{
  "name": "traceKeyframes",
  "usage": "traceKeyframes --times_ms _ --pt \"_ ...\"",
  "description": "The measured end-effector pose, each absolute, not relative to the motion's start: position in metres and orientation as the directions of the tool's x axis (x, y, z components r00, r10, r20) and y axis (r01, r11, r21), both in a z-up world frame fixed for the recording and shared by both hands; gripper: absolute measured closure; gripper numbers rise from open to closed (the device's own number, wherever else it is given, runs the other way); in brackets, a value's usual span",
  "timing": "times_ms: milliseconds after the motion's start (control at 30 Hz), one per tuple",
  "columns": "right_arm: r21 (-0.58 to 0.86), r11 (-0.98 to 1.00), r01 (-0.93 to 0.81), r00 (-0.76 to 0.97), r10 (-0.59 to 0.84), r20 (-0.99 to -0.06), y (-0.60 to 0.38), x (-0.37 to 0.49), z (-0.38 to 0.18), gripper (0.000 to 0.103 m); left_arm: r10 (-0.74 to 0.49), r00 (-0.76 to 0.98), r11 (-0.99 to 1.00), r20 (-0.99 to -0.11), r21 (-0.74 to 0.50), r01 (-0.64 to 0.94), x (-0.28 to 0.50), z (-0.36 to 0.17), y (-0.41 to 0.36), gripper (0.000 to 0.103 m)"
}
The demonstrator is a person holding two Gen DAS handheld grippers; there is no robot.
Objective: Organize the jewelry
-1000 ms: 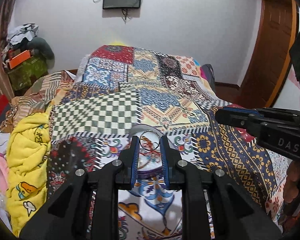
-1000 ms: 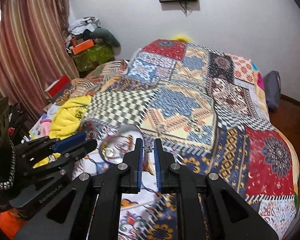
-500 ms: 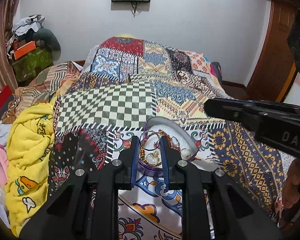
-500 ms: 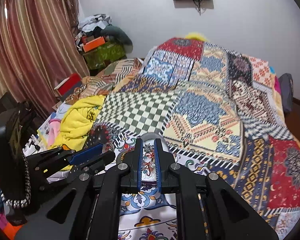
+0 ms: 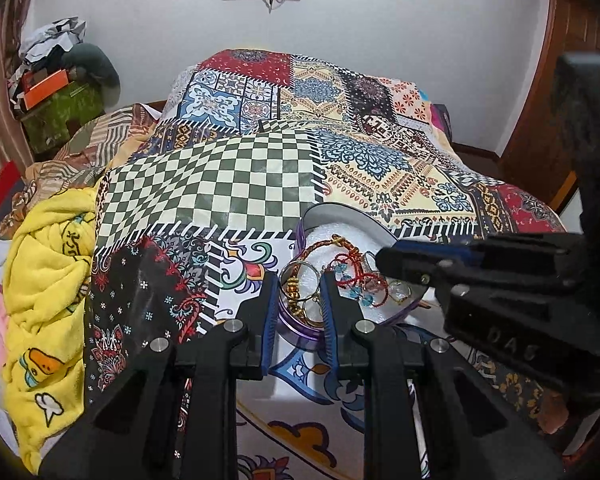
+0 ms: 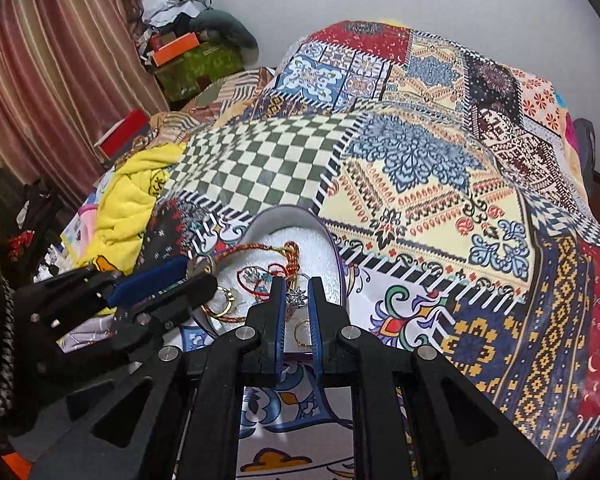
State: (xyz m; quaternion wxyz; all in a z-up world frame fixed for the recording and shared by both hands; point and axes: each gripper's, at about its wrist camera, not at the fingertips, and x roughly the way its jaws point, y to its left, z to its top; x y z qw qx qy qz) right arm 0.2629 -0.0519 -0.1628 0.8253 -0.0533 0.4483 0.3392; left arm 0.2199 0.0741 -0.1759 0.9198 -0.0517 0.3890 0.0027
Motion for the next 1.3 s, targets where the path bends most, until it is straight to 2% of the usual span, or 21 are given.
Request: traceKeyframes --times_ms 367,567,800,1033,1300 --pt "0.201 0.758 -0.621 0.359 0.503 -0.786 -0.051 0.261 -0.163 0.093 -0.049 0.684 0.994 -0.728 -0.102 -0.037 0.22 -0.176 0.074 0.083" --pt "0.207 0.761 -0.615 0.374 0.513 -0.773 -0.057 0.256 -0.152 0.077 -0.042 0.687 0.995 -0.726 -0.09 -0.034 0.212 -0.168 0.073 0.078" --pt "0.209 0.761 -0.615 0.431 0.546 -0.719 -0.071 0.241 -0.115 0.077 -0.025 0.722 0.996 -0.691 -0.082 -0.044 0.194 -0.141 0.075 0.078" --pt "0.188 0.768 -0.612 0.542 0.58 -0.608 -0.095 0.208 -0.053 0.077 -0.012 0.808 0.994 -0.589 -0.097 -0.055 0.163 -0.083 0.075 0.078" --pt "0.131 0.783 -0.608 0.682 0.6 -0.419 -0.122 0.147 0.015 0.077 -0.019 0.923 0.993 -0.385 -0.118 -0.029 0.1 -0.002 0.062 0.077"
